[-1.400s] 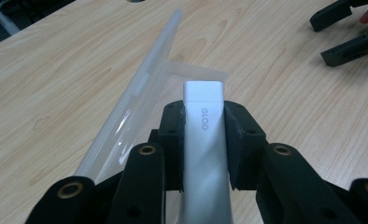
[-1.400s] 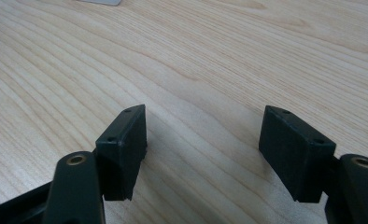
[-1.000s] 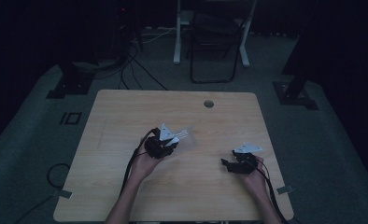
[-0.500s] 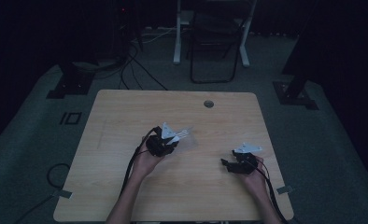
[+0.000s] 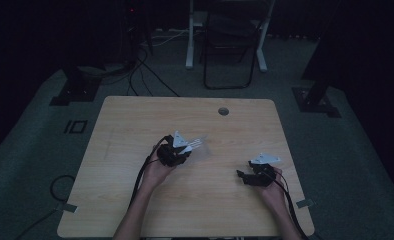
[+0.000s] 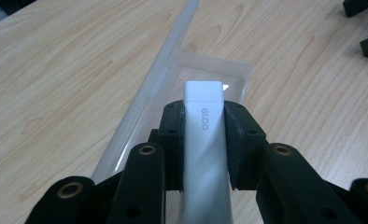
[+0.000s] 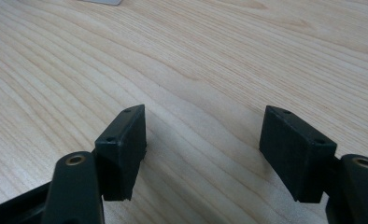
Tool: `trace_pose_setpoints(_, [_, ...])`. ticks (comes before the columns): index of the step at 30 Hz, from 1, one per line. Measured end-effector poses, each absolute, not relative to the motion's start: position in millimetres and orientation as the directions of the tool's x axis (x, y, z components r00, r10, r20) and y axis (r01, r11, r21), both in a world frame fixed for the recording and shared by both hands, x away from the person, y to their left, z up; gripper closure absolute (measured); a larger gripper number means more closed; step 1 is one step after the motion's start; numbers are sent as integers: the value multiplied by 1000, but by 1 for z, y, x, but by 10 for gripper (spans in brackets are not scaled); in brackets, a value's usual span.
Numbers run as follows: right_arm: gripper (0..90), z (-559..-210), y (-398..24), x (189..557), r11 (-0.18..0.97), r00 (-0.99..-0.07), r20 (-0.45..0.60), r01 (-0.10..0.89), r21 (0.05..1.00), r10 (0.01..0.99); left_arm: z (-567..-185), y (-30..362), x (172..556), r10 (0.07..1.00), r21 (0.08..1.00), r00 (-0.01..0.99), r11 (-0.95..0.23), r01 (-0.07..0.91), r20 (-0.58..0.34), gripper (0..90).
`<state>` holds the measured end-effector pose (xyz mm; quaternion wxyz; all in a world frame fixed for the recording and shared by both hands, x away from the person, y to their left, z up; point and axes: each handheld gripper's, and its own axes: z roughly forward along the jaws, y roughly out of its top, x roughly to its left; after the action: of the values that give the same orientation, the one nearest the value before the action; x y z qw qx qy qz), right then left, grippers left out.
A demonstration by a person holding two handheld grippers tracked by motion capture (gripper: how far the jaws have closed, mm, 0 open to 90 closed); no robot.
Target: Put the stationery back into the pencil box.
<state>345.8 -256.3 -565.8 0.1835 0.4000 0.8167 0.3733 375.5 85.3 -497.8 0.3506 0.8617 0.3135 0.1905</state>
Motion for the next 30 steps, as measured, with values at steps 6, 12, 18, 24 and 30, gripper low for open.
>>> trace_pose_setpoints(6, [318, -566, -256, 346, 400, -613, 0, 516, 757, 790, -502, 86, 379, 673, 714, 731, -568, 409, 117, 711])
trace_pose_setpoints(12, [318, -566, -256, 346, 401, -614, 1, 516, 757, 789, -504, 86, 381, 670, 710, 732, -575, 406, 124, 710])
trace_pose_setpoints(18, [318, -566, -256, 346, 401, -614, 1, 516, 757, 789, -506, 86, 382, 660, 706, 740, -586, 397, 132, 710])
trace_pose_setpoints(24, [318, -566, -256, 346, 401, -614, 1, 516, 757, 789, -508, 86, 383, 654, 702, 744, -595, 391, 140, 710])
trace_pose_setpoints(30, [318, -566, -256, 345, 403, -616, 2, 517, 755, 788, -511, 87, 385, 653, 698, 745, -599, 393, 140, 710])
